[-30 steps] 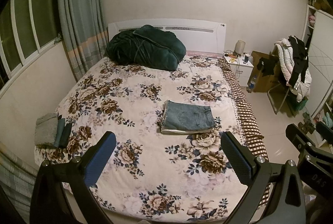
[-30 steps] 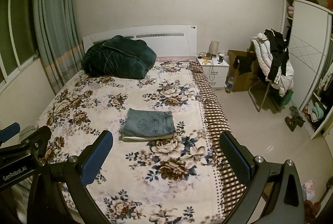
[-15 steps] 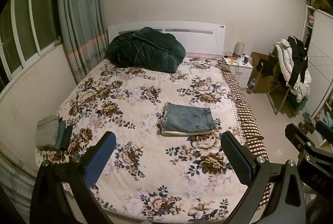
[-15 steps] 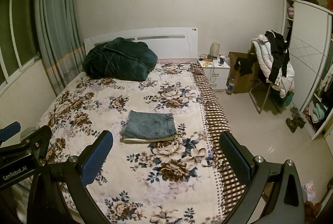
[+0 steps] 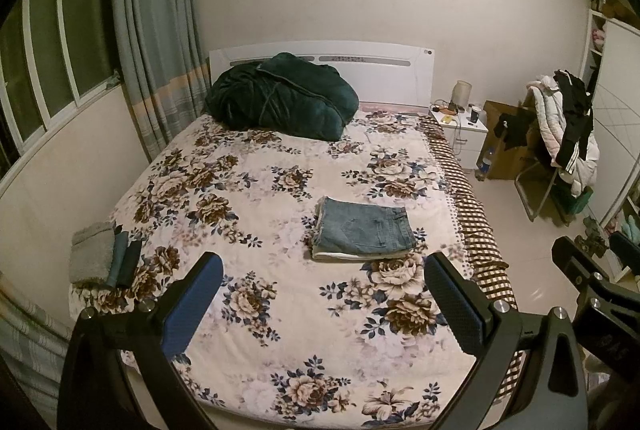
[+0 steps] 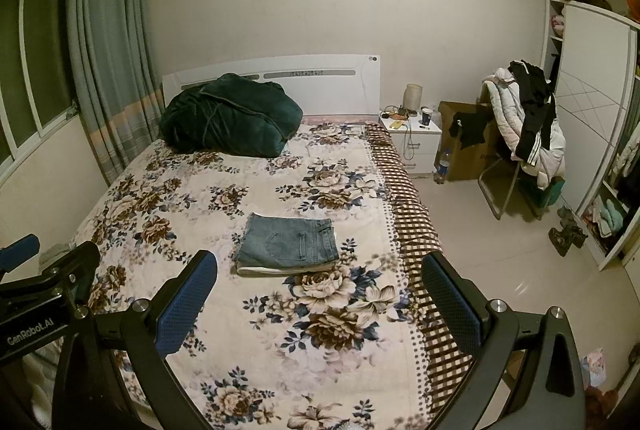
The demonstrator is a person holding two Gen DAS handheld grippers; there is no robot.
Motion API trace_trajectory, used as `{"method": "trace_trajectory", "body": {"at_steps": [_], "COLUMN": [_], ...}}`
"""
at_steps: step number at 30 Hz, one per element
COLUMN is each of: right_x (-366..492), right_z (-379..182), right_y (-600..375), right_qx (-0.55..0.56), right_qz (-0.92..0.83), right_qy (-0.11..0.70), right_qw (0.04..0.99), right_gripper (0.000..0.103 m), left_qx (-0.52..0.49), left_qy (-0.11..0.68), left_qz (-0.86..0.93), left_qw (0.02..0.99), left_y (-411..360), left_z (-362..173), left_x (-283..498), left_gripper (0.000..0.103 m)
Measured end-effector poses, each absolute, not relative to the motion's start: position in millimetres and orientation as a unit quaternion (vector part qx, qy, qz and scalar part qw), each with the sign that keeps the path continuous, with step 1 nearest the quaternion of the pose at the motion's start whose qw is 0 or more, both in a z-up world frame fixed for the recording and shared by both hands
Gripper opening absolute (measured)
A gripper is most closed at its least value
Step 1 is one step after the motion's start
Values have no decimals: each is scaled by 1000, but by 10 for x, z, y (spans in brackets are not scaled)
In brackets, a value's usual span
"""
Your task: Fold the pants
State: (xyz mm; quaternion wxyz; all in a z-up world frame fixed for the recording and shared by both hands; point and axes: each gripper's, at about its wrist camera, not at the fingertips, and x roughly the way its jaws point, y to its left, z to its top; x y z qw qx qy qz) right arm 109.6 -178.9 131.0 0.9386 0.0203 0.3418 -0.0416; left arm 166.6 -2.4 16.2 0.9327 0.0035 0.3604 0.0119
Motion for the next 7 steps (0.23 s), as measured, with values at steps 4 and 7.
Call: {"method": "trace_trajectory", "body": {"at_steps": [4, 7], "right_x": [1064, 1056], "right_z": [1296, 1292], "right_y": [-1791, -1788], "right_qx": [21, 22], "right_qz": [-42, -42], "right_qy": [342, 342], "right_qw": [938, 938], "right_gripper": [103, 103], "left_qx": [3, 3], "left_qy": [359, 359], "left_qz": [11, 12], "left_qw": [933, 933], "left_y": [-33, -5], "left_z": [153, 202], "left_x": [1663, 1699], "left_gripper": [103, 103]}}
